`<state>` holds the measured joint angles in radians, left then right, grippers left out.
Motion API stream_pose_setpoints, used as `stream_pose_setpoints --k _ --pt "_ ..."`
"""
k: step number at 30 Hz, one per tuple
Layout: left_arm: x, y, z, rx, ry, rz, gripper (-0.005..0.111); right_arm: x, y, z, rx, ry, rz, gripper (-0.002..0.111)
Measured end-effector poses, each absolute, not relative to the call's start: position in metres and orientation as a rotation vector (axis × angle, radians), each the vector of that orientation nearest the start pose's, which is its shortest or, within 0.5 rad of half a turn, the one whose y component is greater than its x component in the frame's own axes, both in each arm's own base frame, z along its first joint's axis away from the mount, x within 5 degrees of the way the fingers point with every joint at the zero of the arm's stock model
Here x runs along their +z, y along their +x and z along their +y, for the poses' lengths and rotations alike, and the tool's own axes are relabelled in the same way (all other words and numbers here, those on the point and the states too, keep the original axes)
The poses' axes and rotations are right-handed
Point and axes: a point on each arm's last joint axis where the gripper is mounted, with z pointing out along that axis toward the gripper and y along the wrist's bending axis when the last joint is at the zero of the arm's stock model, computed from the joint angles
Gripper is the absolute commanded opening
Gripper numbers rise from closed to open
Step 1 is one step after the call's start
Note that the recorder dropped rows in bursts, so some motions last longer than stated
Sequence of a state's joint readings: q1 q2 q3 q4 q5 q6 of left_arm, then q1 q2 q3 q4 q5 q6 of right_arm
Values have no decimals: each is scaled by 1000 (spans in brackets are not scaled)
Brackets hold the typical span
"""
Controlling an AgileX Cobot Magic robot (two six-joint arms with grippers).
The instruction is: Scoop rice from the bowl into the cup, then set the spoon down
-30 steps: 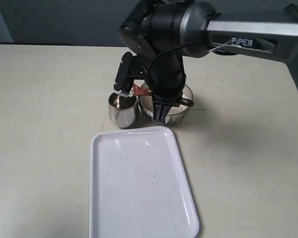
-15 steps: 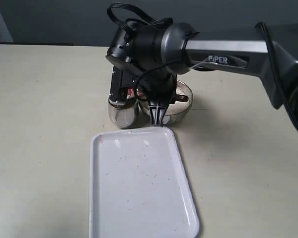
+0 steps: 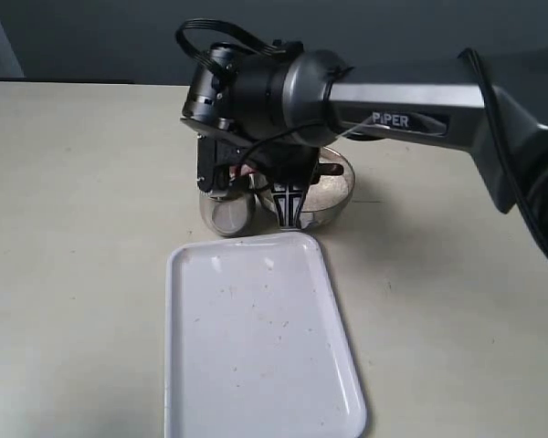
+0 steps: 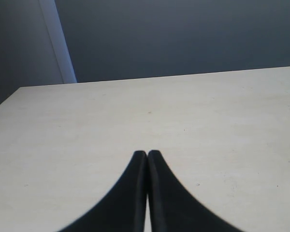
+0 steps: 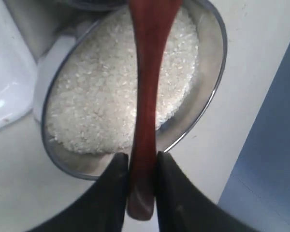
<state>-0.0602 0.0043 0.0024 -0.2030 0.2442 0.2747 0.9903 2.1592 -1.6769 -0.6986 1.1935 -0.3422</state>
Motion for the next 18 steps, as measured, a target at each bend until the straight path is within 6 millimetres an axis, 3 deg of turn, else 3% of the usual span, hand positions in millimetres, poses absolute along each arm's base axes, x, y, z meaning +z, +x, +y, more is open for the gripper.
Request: stream_pose_setpoints --k 18 --pt "190 55 -8 -29 155 1723 1 191 288 331 -989 -1981 1940 0"
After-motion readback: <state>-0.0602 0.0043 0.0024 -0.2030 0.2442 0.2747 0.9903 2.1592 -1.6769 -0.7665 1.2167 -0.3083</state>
